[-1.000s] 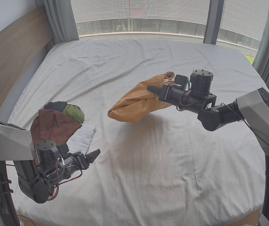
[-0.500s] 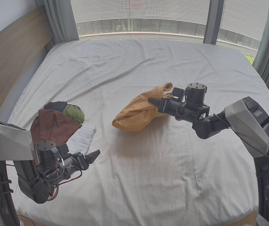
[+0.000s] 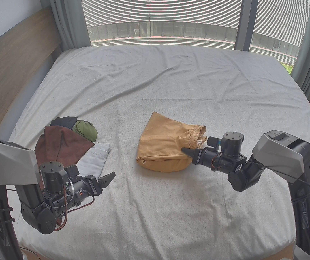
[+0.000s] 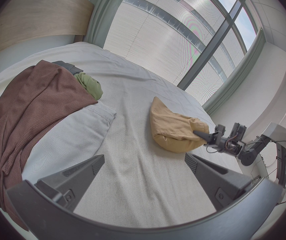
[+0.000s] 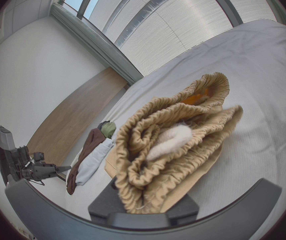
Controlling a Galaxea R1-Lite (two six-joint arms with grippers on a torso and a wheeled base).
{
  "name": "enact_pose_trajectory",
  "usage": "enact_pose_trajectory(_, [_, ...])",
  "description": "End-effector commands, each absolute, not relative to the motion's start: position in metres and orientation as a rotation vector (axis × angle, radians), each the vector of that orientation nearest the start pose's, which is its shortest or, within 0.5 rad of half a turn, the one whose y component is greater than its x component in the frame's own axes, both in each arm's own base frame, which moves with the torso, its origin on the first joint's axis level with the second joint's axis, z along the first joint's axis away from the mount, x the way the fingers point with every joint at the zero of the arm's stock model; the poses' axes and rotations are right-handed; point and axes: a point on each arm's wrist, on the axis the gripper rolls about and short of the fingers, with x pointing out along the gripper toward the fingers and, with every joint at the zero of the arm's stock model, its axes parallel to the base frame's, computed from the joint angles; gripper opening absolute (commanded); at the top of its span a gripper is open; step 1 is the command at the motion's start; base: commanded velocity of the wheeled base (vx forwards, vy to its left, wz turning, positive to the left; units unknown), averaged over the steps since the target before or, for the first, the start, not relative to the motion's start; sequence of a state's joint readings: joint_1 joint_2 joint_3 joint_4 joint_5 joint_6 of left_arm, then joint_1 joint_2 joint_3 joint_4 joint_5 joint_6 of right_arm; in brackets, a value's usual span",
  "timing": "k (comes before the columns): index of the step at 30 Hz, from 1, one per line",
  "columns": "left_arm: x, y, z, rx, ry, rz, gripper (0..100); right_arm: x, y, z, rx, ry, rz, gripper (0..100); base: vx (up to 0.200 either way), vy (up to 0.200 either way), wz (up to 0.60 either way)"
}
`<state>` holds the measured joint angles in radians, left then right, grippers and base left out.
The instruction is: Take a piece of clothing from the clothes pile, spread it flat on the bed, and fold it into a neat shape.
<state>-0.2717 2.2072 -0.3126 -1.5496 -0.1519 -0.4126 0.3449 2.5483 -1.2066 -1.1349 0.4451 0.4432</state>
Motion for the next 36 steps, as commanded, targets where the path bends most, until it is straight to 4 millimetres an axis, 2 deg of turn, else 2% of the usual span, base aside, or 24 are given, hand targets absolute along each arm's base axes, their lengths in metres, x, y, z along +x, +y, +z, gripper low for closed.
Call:
enact_pose_trajectory(1, [0.279, -0.081, 0.017, -0.382, 0.426, -0.34, 100, 0.423, 0.164, -0.043, 0.431, 0.462, 0.697, 0, 0.0, 0.0, 0.0])
enact_pose_trajectory(5, [0.279, -0.081, 0.018, -0.382, 0.422, -0.341, 100, 0.423, 0.163, -0.057, 0.431, 0.474, 0.689, 0, 0.0, 0.0, 0.0])
enact_pose_trajectory(9, [0.279, -0.081, 0.018, -0.382, 0.422, -0.341, 100, 0.422, 0.163, -0.059, 0.43, 0.463, 0.694, 0, 0.0, 0.0, 0.0])
enact_pose_trajectory(10, [0.279, -0.081, 0.018, -0.382, 0.422, -0.341, 100, 0.422, 0.163, -0.059, 0.431, 0.462, 0.692, 100, 0.0, 0.0, 0.0])
enact_pose_trajectory(16, [0.28, -0.081, 0.02, -0.383, 0.416, -0.343, 100, 0.419, 0.162, -0.055, 0.428, 0.457, 0.665, 100, 0.0, 0.0, 0.0])
enact_pose_trajectory(18, [0.28, -0.081, 0.02, -0.383, 0.416, -0.343, 100, 0.416, 0.161, -0.048, 0.426, 0.452, 0.665, 100, 0.0, 0.0, 0.0])
enact_pose_trajectory(24, [0.281, -0.081, 0.021, -0.383, 0.41, -0.344, 100, 0.388, 0.15, -0.027, 0.42, 0.505, 0.65, 100, 0.0, 0.0, 0.0])
enact_pose_trajectory(29, [0.281, -0.081, 0.022, -0.384, 0.402, -0.346, 100, 0.359, 0.141, -0.022, 0.379, 0.575, 0.643, 100, 0.0, 0.0, 0.0])
enact_pose_trajectory(31, [0.281, -0.081, 0.024, -0.384, 0.398, -0.347, 100, 0.354, 0.14, -0.023, 0.373, 0.587, 0.643, 100, 0.0, 0.0, 0.0])
enact_pose_trajectory(32, [0.281, -0.081, 0.026, -0.385, 0.392, -0.348, 100, 0.341, 0.138, -0.025, 0.355, 0.622, 0.643, 100, 0.0, 0.0, 0.0])
enact_pose_trajectory(33, [0.281, -0.081, 0.026, -0.385, 0.39, -0.349, 100, 0.339, 0.139, -0.024, 0.351, 0.627, 0.648, 100, 0.0, 0.0, 0.0])
enact_pose_trajectory(36, [0.281, -0.081, 0.027, -0.385, 0.387, -0.349, 100, 0.33, 0.141, -0.013, 0.343, 0.608, 0.669, 100, 0.0, 0.0, 0.0])
